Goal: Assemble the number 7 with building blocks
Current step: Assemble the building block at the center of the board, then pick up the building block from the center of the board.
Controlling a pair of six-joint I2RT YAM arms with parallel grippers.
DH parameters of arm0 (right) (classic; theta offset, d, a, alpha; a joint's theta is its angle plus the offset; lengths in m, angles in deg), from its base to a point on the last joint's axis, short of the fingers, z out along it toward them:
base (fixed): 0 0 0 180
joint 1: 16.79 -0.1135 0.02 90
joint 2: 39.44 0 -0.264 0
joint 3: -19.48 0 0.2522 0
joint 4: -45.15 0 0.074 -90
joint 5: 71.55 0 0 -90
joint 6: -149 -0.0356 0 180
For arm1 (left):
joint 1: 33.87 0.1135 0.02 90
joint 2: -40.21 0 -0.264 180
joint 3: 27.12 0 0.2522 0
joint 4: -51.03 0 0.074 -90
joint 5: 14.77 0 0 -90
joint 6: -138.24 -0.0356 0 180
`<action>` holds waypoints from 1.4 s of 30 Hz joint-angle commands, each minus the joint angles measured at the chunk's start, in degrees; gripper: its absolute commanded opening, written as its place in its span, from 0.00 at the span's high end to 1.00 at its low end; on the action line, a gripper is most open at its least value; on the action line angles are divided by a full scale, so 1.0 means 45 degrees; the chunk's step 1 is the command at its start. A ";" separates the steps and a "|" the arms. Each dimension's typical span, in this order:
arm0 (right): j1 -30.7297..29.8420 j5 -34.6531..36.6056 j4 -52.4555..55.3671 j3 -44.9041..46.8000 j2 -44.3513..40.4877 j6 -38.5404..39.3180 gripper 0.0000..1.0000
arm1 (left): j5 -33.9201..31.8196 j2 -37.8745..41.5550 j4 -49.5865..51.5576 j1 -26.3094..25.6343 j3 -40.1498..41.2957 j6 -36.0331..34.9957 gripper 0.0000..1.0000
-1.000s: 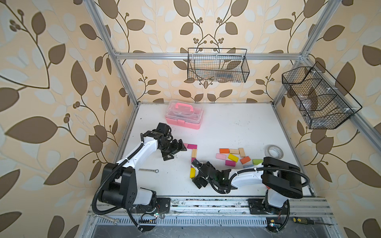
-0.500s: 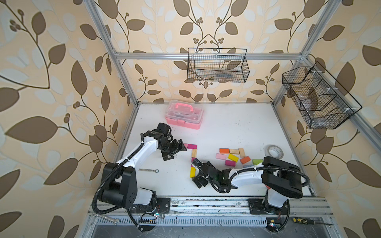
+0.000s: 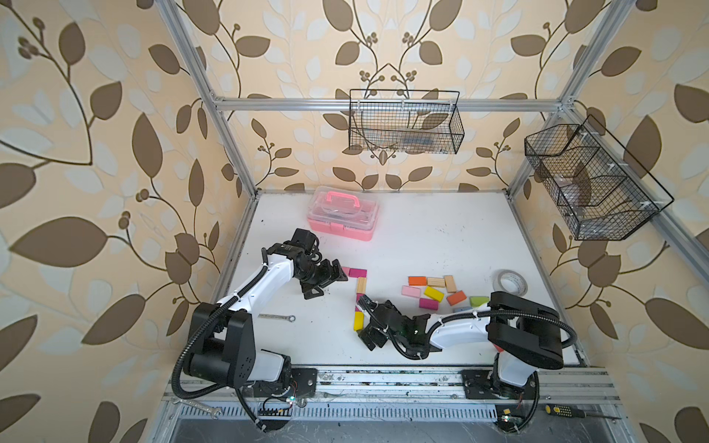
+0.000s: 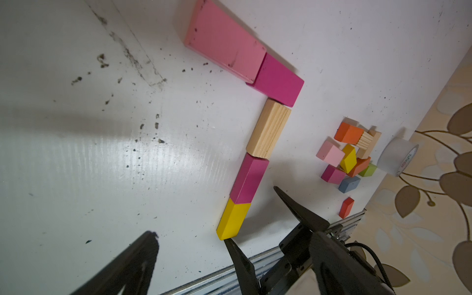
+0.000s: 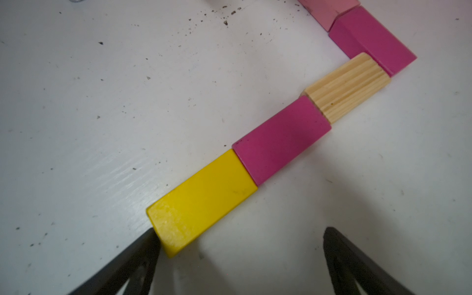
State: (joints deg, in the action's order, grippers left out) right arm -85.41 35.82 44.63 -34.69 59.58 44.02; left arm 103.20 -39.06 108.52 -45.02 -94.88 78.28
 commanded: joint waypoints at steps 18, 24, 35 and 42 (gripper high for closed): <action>0.4206 0.0746 0.5010 -0.1030 -0.8220 -0.2226 0.00 | -0.0512 -0.0384 0.0236 0.0097 -0.2343 0.0134 0.03; 0.6346 0.0989 0.5426 -0.1178 -0.9974 -0.2635 0.00 | -0.0414 -0.1181 0.0121 -0.0138 -0.3342 0.0247 0.04; 1.2545 -0.6012 1.0378 -0.3191 -0.6764 -0.5114 0.00 | -0.0942 -0.2444 0.1061 -0.0970 -0.5729 0.0245 0.03; 1.2508 -0.6583 1.3252 -0.5840 -0.3471 -0.3585 0.00 | -0.1063 -0.3893 0.1863 -0.1433 -0.7669 -0.0084 0.03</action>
State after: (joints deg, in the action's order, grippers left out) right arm -29.00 9.68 95.27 -57.20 40.50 24.41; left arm 99.18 -54.95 113.66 -50.45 -126.00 78.89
